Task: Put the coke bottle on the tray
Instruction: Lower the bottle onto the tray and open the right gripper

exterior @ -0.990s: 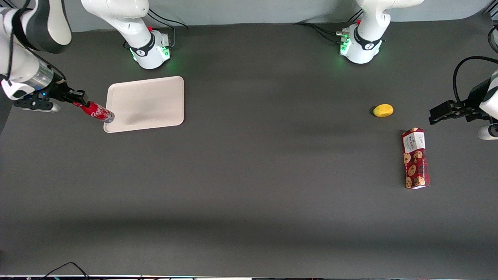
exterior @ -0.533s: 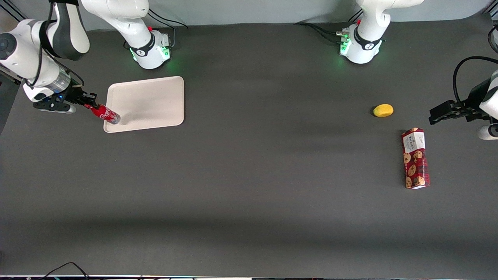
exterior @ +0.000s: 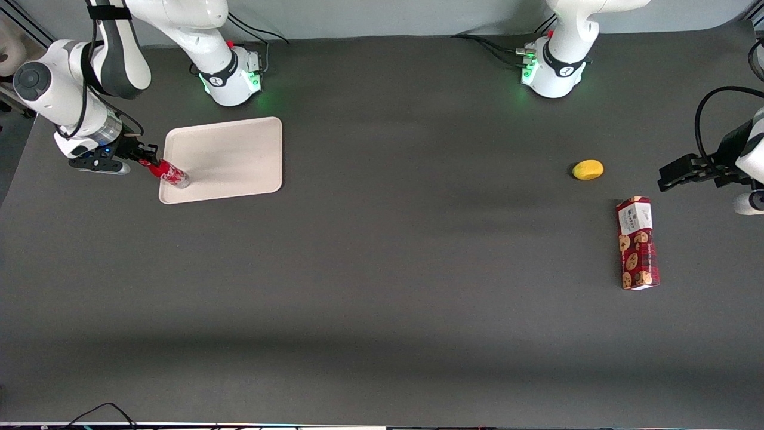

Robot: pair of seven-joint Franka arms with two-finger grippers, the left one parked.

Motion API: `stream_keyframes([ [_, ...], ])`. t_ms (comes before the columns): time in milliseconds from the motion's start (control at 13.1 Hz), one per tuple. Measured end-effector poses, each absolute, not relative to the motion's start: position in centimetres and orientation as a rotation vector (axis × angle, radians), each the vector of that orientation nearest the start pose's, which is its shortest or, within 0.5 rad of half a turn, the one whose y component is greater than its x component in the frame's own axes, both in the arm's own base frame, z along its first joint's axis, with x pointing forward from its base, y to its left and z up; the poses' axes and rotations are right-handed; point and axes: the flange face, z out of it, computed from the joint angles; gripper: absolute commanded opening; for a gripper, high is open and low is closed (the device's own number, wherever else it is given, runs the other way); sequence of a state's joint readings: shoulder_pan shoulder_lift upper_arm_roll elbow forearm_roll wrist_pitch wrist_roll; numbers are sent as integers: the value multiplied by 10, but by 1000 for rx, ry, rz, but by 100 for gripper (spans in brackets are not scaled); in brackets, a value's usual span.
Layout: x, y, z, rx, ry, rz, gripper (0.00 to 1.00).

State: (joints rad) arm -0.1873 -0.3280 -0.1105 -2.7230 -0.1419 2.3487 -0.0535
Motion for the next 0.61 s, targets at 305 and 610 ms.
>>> stream_keyframes([
  [305,367,-113,319,-3190,218,66,100],
  [610,385,-120,346,-3200,229,41,100],
])
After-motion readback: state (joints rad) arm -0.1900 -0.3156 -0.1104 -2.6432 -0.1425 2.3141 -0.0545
